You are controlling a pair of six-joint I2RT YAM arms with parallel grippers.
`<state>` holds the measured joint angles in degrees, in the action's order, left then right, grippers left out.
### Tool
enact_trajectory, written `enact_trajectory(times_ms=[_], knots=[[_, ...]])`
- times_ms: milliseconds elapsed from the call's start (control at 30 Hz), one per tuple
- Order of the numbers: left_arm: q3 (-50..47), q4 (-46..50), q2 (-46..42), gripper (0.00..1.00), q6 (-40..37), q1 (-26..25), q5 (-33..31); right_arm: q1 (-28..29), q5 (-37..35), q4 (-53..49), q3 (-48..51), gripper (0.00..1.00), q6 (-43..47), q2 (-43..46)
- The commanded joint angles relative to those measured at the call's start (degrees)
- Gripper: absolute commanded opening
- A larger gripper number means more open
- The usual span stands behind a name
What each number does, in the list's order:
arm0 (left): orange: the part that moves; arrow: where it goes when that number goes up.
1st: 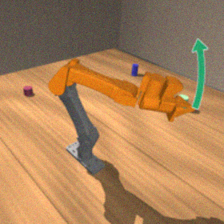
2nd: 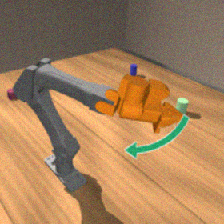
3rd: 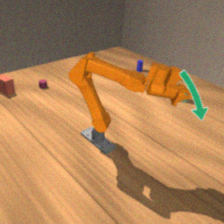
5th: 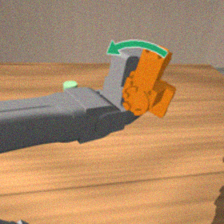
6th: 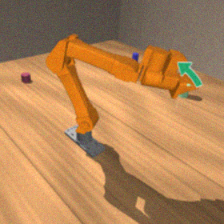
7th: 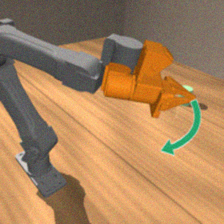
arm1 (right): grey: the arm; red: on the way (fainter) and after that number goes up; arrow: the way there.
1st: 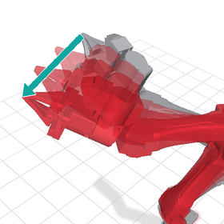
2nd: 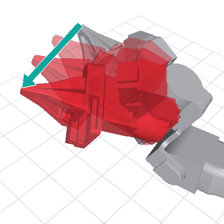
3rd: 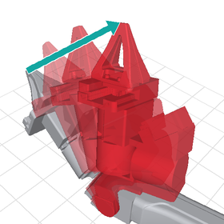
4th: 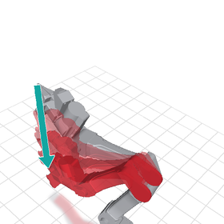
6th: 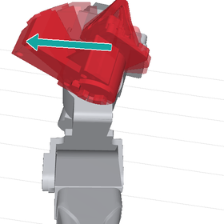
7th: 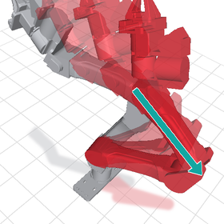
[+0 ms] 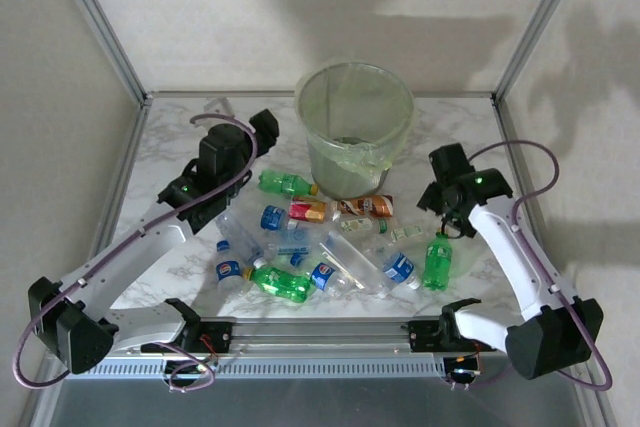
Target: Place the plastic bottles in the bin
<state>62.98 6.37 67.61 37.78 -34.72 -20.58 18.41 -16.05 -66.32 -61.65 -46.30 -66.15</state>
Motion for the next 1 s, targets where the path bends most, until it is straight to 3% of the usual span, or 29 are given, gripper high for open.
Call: enact_trajectory(times_ms=[0,200,400,633,967], knots=[[0.04,3.31,-1.86,0.86,0.90,-1.67,3.24,1.98,3.22,-5.94,4.67,0.82,-4.82,2.18],[2.17,8.88,-5.66,0.86,-2.50,-1.75,3.63,3.38,6.01,-1.61,12.50,0.80,-3.80,2.06],[1.42,7.88,-8.37,0.85,1.30,-1.75,4.95,3.56,5.20,1.63,16.69,0.77,-5.66,-0.38],[2.19,8.68,-7.01,0.84,1.21,-1.76,7.57,3.42,4.87,6.45,20.13,0.80,-6.45,-2.13],[2.36,9.06,-7.84,0.81,0.55,-1.67,7.20,-1.78,4.84,10.03,20.51,0.81,-2.96,-5.49]])
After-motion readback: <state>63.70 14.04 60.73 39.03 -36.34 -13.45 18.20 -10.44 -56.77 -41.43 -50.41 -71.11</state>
